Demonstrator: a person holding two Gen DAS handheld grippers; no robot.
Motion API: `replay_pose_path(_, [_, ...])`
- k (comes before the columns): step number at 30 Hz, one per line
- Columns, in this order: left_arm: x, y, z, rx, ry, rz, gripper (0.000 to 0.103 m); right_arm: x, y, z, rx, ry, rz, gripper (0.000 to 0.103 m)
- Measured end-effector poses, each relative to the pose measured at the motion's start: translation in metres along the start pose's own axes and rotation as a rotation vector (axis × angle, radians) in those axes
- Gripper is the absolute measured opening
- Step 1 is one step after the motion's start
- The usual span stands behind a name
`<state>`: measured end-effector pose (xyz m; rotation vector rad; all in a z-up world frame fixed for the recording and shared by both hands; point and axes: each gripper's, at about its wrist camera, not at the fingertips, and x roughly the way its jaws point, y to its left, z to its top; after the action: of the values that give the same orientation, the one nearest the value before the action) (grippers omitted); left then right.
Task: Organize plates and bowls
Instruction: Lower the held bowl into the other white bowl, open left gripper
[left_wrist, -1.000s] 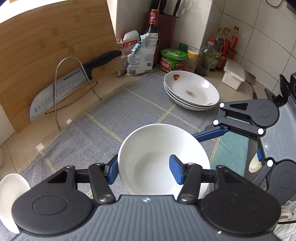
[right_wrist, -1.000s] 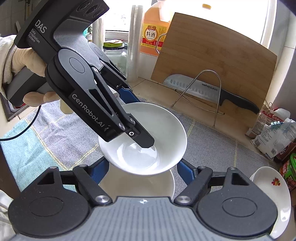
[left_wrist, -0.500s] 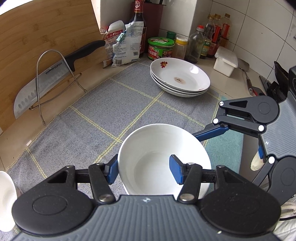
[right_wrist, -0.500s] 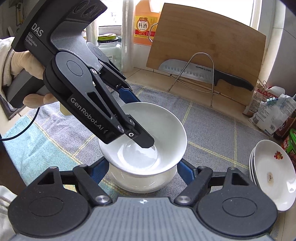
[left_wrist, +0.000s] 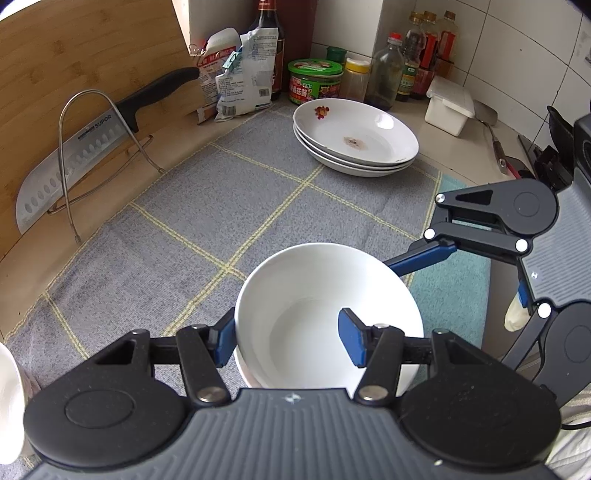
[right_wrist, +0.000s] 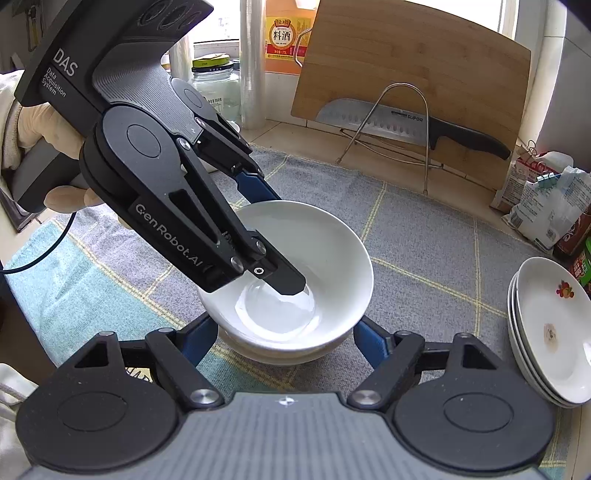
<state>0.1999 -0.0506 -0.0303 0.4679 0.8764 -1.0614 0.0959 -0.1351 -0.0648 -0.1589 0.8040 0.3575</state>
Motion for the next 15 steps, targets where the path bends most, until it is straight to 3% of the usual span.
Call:
replay_pose_path(10, [0.0004, 0.0000, -0.0003, 0.002, -0.004, -0.001, 0.056, 0.0029, 0.0000, 0.0017, -0.003, 0.009, 0.002, 0.084])
replay_pose_path(15, [0.0009, -0.0019, -0.0021, 0.010, -0.013, 0.006, 0.070, 0.0041, 0.0001, 0.0013, -0.004, 0.008, 0.008, 0.084])
